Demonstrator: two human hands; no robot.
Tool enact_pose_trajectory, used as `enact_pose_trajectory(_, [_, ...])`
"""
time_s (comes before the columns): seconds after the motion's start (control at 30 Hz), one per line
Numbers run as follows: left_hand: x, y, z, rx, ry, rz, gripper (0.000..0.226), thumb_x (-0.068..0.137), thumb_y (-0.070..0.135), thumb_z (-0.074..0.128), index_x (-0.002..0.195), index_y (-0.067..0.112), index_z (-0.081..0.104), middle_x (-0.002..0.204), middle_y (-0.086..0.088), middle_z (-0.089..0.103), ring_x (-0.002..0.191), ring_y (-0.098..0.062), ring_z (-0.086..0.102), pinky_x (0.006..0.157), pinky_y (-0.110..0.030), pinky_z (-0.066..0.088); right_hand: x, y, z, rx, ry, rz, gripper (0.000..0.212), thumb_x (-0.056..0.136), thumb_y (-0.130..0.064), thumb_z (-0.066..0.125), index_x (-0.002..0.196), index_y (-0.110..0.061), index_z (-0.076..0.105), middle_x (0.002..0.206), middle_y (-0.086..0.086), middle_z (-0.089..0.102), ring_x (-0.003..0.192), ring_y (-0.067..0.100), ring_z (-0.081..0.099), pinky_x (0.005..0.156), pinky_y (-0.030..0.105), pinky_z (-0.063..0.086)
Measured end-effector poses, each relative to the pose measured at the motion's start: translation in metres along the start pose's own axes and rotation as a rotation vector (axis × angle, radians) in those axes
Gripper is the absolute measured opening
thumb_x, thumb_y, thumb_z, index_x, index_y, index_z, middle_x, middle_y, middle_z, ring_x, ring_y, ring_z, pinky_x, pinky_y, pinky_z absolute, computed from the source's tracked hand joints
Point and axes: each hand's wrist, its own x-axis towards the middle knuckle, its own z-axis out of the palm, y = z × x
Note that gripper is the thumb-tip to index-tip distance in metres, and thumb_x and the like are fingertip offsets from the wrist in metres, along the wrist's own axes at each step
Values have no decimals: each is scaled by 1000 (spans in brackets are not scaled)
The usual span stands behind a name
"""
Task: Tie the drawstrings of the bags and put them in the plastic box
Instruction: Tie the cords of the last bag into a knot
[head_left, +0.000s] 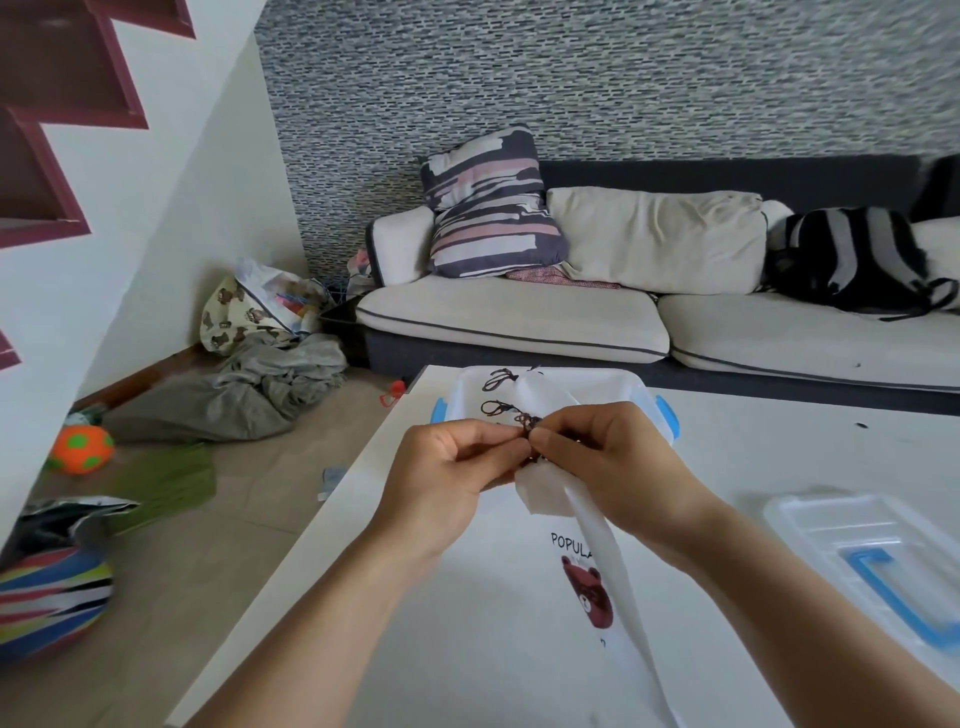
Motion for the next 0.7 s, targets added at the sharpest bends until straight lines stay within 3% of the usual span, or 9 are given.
enact_pose_trajectory(0.1, [0,-2,2,-21,13,-28,12,92,6,66,92,5,78,90,-10,78,83,-15,74,79,-20,57,0,0,-3,-129,36,-53,20,96,-18,65,80,-14,77,76,9,73,65,19,60,64,37,50])
enact_pose_trajectory(0.2, [-1,-3,6,-44,-37,-59,22,100,8,56,94,5,77,96,-10,78,92,-15,73,87,-22,56,0,-1,-3,-252,99,-112,17,93,-16,68,79,-16,77,68,-2,72,58,8,59,56,20,46])
enact_pose_trajectory(0.33, [-3,1,12,-188,-56,-156,31,103,9,51,88,8,78,96,-7,78,90,-13,72,87,-23,56,1,-3,1,-419,145,-220,18,94,-13,65,79,-11,75,68,-5,69,70,8,59,60,14,43])
enact_pose_trajectory(0.53, [0,1,13,-88,16,-99,20,101,12,55,100,6,73,93,-4,76,87,-12,70,83,-24,54,-1,-2,2,-410,261,-322,14,89,-9,72,78,-13,78,60,-19,61,59,0,58,55,12,43])
enact_pose_trajectory(0.7, [-1,10,12,-393,33,-248,15,97,5,57,98,13,70,80,-2,73,68,-12,65,75,-27,50,0,-3,5,-307,234,-264,18,92,-10,69,77,-17,78,66,-12,70,63,1,62,58,8,41])
